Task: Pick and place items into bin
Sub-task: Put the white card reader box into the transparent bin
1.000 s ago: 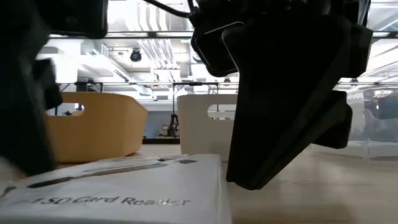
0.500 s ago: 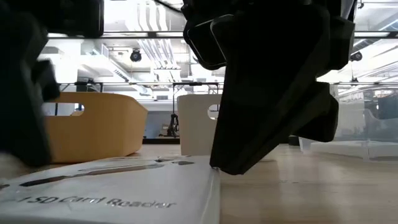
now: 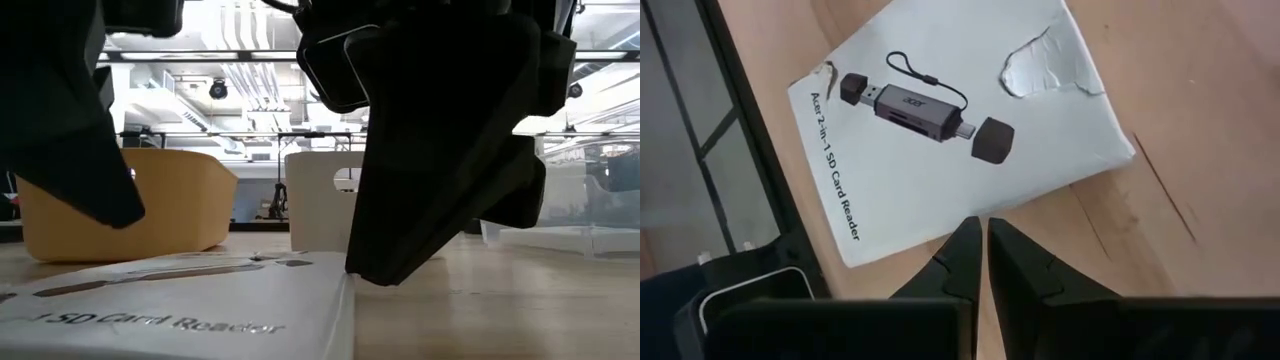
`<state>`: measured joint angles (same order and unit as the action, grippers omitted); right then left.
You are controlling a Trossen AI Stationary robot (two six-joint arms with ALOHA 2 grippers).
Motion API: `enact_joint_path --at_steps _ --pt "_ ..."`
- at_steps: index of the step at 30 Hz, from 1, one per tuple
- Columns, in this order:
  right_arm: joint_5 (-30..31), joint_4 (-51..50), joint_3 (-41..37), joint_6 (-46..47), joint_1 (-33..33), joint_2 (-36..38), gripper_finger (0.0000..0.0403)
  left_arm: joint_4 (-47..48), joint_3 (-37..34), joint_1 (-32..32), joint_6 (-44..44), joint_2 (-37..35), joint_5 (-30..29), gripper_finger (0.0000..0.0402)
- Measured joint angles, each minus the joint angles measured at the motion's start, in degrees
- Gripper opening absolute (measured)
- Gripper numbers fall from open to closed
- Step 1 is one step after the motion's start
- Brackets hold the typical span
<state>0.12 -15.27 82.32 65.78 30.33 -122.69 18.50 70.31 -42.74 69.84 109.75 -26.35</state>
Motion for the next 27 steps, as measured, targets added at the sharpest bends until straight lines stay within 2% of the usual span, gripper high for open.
enact_joint_path --at_steps 5,10,27 --pt "0.0 -0.7 0.0 0.0 0.0 0.0 0.0013 -0.6 -1.4 0.0 0.2 0.0 0.1 0.0000" --pt "0.0 -0.8 0.0 0.0 0.0 0.0 0.0013 -5.8 -4.5 0.0 2.2 0.0 0.4 0.0000" --pt "-0.3 -0.5 -0.1 0.0 0.1 0.0 0.0013 -9.5 -4.4 0.2 1.9 2.5 3.1 0.0000"
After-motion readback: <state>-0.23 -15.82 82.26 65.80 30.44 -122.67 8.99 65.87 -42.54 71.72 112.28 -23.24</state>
